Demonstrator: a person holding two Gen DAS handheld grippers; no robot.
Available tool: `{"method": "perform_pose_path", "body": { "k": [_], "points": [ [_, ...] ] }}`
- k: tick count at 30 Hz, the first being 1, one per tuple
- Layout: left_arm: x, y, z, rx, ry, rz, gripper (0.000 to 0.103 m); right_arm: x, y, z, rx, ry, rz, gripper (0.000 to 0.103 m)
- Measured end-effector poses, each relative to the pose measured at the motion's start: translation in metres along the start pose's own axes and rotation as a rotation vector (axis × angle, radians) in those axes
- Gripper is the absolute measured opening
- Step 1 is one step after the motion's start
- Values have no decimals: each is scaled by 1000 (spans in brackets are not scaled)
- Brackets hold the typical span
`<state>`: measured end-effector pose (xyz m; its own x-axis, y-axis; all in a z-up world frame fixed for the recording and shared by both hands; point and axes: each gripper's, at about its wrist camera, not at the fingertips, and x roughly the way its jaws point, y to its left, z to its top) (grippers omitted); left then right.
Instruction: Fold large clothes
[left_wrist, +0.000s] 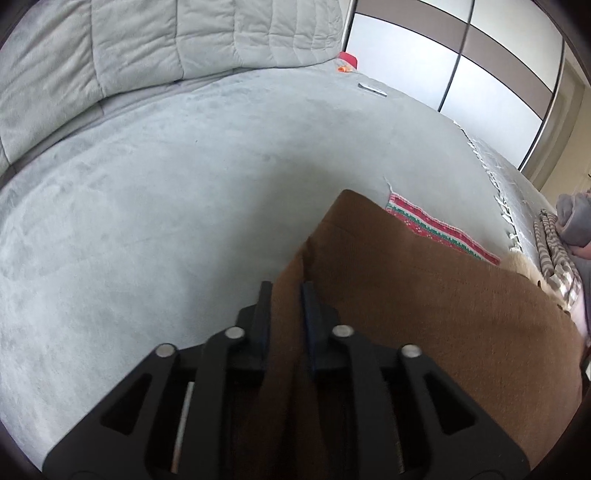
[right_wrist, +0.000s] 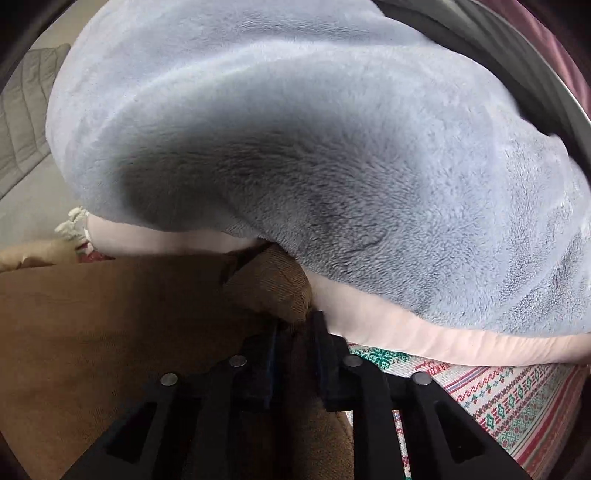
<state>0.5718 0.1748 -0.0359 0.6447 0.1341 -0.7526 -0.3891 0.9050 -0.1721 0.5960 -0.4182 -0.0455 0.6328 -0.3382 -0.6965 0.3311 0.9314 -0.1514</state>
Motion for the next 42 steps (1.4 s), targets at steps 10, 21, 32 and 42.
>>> {"method": "perform_pose_path", "body": {
  "k": [10,21,32,42],
  "points": [
    [-136,40,-2,3,8,-115,36,-126,-71,-48,53,65,222,84],
    [-203,22,-132,171,144,-204,60,-181,-131,-179,307,222,445,62],
    [-170,-16,-182,284,161,-113,61,-150,-112,-190,232,260,411,34],
    [-192,-17,-184,288,126,-92,59,-138,-115,-195,278,267,429,48]
  ]
}}
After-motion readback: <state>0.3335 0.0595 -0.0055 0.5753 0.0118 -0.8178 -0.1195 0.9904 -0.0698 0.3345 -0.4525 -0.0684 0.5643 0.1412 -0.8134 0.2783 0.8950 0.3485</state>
